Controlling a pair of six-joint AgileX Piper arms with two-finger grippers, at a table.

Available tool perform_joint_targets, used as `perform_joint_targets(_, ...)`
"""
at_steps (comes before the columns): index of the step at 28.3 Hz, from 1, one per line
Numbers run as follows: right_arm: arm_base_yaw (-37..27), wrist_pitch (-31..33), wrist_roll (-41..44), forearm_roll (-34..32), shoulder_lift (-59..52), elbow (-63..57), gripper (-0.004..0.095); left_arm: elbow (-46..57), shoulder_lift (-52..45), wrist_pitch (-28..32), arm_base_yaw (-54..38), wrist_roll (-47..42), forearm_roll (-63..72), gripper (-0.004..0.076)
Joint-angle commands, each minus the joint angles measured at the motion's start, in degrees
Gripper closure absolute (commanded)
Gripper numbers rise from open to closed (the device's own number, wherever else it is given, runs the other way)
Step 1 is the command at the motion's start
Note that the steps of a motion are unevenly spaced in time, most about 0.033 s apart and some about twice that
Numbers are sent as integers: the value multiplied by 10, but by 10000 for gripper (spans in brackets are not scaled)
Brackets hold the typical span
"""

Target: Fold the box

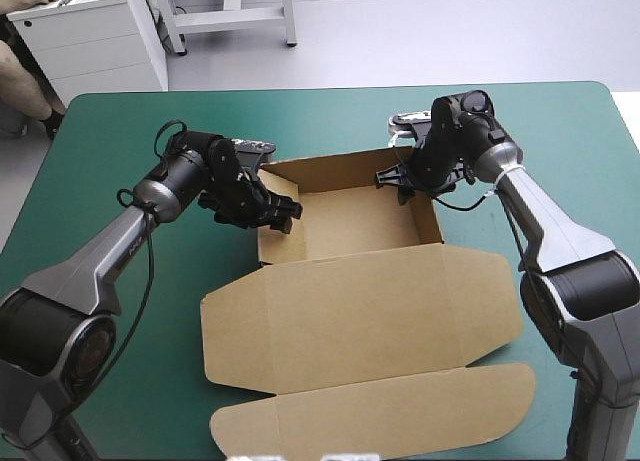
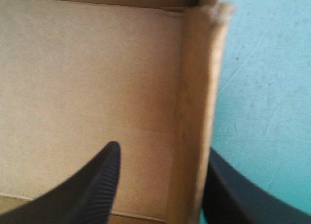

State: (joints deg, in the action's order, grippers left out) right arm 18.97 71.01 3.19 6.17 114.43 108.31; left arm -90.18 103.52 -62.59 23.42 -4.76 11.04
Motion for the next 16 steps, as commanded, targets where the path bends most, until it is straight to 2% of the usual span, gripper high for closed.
perform_joint_targets(1, 1, 8, -6, 6, -34, 15, 73, -17, -33, 7, -10, -5, 15, 136)
perform_joint_targets(3, 1, 8, -6, 2, -35, 15, 30, -19, -37, 13, -10, -5, 16, 136)
perform_joint_targets(11, 1, 8, -18, -20, -84, 16, 31, -70, -83, 19, -10, 13, 40, 136)
perform_joint_targets(14, 1, 8, -32, -24, -117, 17, 31, -94, -120, 16, -10, 40, 33, 154)
perform_joint_targets(16, 1, 7, -35, -27, -143, 17, 31, -103, -153, 7, -10, 71, 33, 193)
